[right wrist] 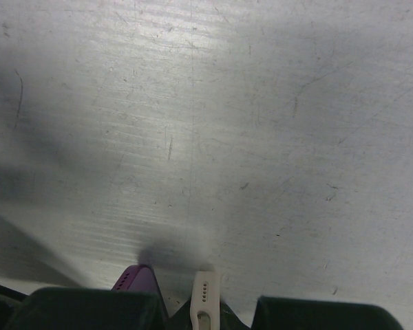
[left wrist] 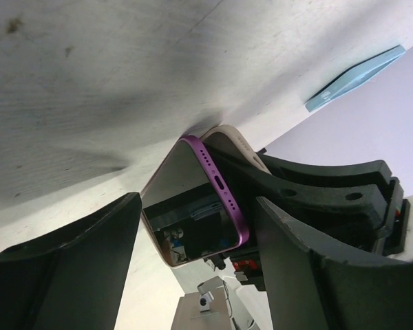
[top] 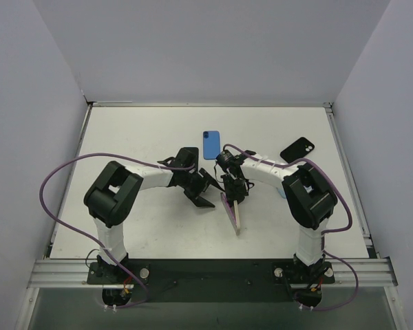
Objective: Take the phone out of the phone case
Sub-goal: Remove the phone case from the phone.
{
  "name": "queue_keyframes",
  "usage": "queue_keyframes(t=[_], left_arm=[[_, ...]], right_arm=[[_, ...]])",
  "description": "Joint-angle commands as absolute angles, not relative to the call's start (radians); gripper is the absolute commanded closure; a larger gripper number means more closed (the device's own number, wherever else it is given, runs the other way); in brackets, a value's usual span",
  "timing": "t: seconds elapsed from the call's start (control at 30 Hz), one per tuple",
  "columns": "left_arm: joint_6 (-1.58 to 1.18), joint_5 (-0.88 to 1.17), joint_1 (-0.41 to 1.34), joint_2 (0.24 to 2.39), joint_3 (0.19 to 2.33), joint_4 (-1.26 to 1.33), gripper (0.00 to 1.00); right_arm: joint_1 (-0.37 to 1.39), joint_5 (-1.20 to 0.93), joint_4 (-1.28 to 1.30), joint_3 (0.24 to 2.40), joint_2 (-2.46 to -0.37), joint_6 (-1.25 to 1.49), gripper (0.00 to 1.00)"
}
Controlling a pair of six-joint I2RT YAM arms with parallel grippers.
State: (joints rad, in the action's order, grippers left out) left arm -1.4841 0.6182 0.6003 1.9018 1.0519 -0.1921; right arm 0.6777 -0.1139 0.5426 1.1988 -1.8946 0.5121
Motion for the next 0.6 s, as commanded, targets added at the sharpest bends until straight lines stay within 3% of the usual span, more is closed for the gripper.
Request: queue_keyframes(t=[0.0,0.23,0.57], left_arm=[[-1.448,0.624,0.606,1.907,1.103,-0.264,0.25],[-1.408,0.623,0.611,1.91,1.121,-0.322,0.43],[-1.382,0.623,0.612,1.876,1.08,-0.367,0.52]], right_arm=[[0.701,-0.16,0.566,1.154,-1.996,0.526,1.0],[0.701,-0.152,0.577,1.17,-2.003,0.522,1.0],[0.701,-0.144,0.578,1.169,-2.011,0.528,1.0]])
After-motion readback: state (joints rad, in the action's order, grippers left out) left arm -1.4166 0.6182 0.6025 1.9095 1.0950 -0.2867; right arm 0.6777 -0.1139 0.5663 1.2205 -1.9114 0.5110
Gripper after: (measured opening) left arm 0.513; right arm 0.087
